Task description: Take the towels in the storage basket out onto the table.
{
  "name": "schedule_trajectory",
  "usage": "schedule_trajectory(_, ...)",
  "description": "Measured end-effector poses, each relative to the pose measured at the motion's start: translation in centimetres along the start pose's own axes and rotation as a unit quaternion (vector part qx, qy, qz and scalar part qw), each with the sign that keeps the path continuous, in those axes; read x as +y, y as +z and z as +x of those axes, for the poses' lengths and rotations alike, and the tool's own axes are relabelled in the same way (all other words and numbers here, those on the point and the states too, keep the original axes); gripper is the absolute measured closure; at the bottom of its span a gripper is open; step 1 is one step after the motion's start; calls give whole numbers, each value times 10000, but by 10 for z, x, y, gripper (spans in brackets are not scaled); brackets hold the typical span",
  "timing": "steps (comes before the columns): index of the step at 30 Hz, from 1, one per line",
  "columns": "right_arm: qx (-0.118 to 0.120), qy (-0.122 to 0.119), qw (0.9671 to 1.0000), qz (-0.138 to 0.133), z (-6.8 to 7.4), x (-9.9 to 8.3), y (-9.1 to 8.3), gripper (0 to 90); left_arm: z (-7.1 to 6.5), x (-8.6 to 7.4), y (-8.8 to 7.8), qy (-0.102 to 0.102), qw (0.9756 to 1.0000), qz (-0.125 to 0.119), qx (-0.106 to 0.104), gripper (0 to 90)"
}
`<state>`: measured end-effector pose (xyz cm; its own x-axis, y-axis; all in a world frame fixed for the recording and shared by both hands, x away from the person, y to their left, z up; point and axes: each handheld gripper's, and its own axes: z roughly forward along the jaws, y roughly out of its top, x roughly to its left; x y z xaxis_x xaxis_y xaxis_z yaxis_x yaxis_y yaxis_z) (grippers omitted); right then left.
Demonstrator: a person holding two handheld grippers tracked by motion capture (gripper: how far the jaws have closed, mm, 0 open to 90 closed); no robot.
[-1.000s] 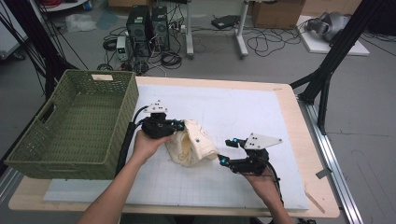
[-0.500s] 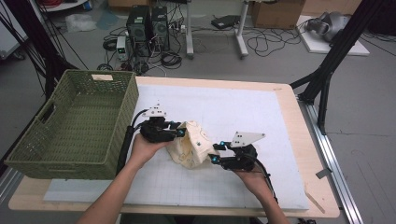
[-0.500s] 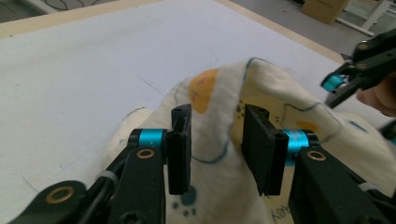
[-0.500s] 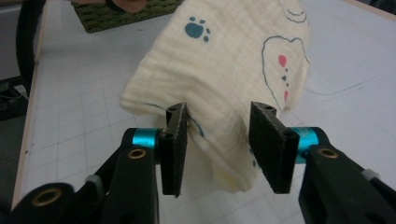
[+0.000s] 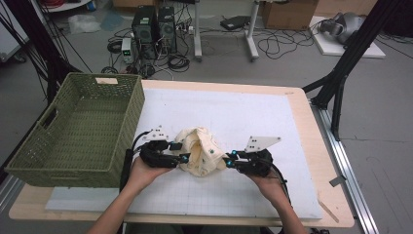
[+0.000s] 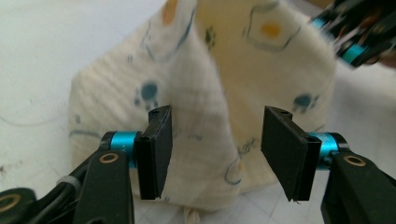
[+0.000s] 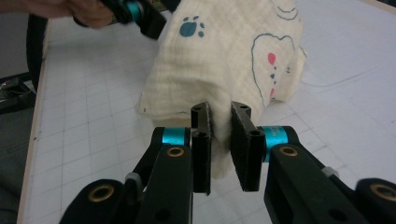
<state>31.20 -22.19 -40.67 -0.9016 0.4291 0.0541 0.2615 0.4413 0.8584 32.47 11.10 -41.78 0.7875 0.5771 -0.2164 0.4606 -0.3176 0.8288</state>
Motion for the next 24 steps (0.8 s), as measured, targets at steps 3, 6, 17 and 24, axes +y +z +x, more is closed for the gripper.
schedule_trajectory(3, -44, 44, 10000, -52, -3, 0, -5, 793, 0, -7, 11, 25, 9998, 175, 58, 476)
schedule_trajectory(6, -68, 4, 10000, -28, -6, 2, -7, 800, -2, -9, 20, 162, 9987, 390, 275, 553)
schedule_trajectory(17, -212, -63, 9997, 52, -28, 17, -23, 839, 8, -3, 11, 92, 9992, 74, 384, 863)
schedule_trajectory(24, -526, 173, 9984, 116, -55, 24, -41, 844, 19, 11, -13, -45, 9982, -321, 507, 863)
